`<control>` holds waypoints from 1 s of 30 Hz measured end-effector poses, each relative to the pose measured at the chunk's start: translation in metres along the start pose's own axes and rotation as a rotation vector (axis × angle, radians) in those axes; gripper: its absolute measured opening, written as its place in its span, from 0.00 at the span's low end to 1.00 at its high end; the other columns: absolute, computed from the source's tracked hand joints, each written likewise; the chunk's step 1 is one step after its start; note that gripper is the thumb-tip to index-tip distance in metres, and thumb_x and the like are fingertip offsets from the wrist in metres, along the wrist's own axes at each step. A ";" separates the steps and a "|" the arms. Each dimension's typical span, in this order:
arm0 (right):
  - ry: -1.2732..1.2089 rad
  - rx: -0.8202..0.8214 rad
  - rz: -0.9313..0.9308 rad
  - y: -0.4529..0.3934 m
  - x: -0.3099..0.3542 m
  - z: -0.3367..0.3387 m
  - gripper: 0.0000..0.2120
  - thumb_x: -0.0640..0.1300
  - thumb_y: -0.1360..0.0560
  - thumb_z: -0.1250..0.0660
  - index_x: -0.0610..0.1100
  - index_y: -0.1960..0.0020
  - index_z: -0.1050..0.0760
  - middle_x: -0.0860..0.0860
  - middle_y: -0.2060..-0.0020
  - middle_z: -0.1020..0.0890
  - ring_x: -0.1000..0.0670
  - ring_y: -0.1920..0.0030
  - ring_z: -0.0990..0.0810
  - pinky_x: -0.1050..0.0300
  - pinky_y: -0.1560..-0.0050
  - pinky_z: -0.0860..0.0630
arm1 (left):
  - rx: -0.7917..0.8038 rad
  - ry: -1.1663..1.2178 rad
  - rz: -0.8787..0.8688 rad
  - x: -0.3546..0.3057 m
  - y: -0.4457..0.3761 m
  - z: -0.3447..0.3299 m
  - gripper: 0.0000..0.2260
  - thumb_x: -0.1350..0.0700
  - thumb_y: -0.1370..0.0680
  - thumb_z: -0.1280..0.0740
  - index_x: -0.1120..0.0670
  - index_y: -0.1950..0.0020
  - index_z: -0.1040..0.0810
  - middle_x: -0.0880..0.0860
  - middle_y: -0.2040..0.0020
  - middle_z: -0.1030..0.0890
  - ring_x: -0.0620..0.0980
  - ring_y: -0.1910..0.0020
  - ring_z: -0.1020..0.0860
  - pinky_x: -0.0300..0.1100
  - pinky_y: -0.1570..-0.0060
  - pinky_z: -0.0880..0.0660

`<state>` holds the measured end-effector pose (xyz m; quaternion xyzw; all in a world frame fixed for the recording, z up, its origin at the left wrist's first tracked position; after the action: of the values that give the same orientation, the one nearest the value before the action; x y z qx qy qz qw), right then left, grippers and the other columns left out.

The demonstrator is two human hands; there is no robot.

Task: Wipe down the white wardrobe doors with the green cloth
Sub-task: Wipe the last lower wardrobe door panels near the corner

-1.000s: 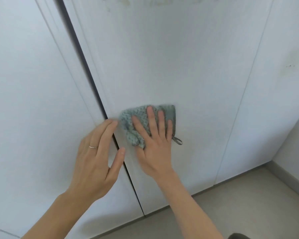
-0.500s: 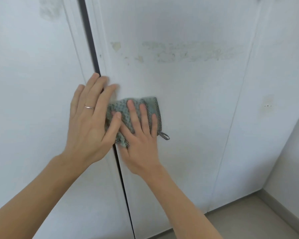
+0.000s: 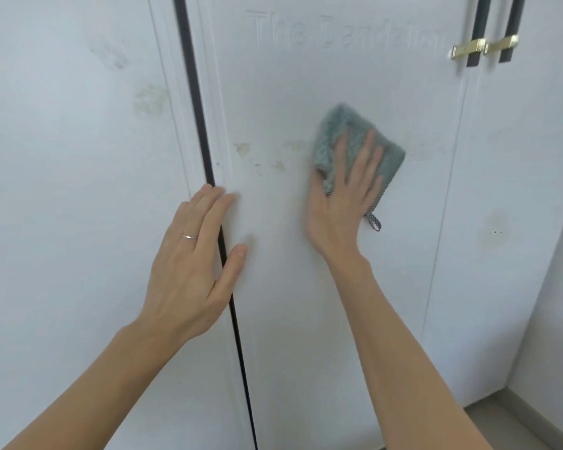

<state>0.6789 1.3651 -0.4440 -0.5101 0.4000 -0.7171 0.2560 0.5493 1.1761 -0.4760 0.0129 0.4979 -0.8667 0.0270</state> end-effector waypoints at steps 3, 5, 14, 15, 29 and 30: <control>0.145 0.134 0.407 0.023 0.062 -0.023 0.29 0.58 0.16 0.49 0.53 0.17 0.47 0.46 0.17 0.53 0.42 0.17 0.57 0.35 0.21 0.58 | -0.039 -0.014 0.004 -0.003 -0.003 0.002 0.26 0.48 0.15 0.42 0.57 0.19 0.36 0.55 0.21 0.31 0.53 0.19 0.37 0.55 0.19 0.42; 0.197 0.201 0.605 0.026 0.084 -0.025 0.28 0.57 0.16 0.47 0.55 0.17 0.45 0.47 0.17 0.50 0.43 0.17 0.55 0.36 0.20 0.56 | -0.079 -0.039 0.002 -0.006 -0.005 0.002 0.26 0.48 0.15 0.42 0.58 0.20 0.34 0.56 0.22 0.29 0.56 0.22 0.33 0.52 0.20 0.42; -0.059 0.048 -0.230 -0.116 -0.055 0.064 0.29 0.52 0.13 0.50 0.49 0.16 0.58 0.50 0.17 0.55 0.48 0.17 0.59 0.44 0.19 0.58 | -0.085 -0.122 0.005 -0.009 -0.025 0.002 0.25 0.46 0.17 0.41 0.57 0.22 0.30 0.55 0.25 0.28 0.59 0.26 0.30 0.47 0.25 0.42; -0.036 0.045 -0.300 -0.116 -0.062 0.066 0.28 0.51 0.13 0.51 0.49 0.17 0.58 0.50 0.17 0.56 0.48 0.17 0.59 0.44 0.19 0.57 | -0.079 -0.121 0.006 -0.008 -0.025 0.004 0.25 0.46 0.17 0.41 0.57 0.22 0.30 0.55 0.25 0.28 0.58 0.26 0.31 0.46 0.25 0.42; 0.297 0.115 0.689 -0.072 0.182 -0.014 0.28 0.58 0.18 0.51 0.59 0.18 0.46 0.52 0.17 0.47 0.48 0.17 0.52 0.42 0.20 0.54 | -0.022 -0.076 -0.037 -0.006 -0.038 0.020 0.23 0.47 0.16 0.42 0.56 0.24 0.28 0.52 0.28 0.24 0.53 0.31 0.27 0.39 0.33 0.40; 0.291 0.109 0.687 -0.083 0.177 -0.011 0.28 0.58 0.18 0.50 0.59 0.18 0.46 0.53 0.17 0.47 0.48 0.17 0.51 0.42 0.20 0.54 | -0.018 -0.072 -0.041 -0.006 -0.039 0.020 0.23 0.47 0.16 0.42 0.56 0.24 0.28 0.51 0.29 0.24 0.53 0.31 0.27 0.38 0.33 0.40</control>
<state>0.6106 1.2773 -0.2831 -0.2246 0.5411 -0.6745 0.4492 0.5534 1.1783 -0.4316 -0.0289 0.5046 -0.8625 0.0272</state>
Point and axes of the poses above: each hand's wrist, its own y-axis away from the middle knuckle, its own z-axis out of the back of the hand, x = y × z, the point moved 9 cm from there along -y, towards the middle knuckle
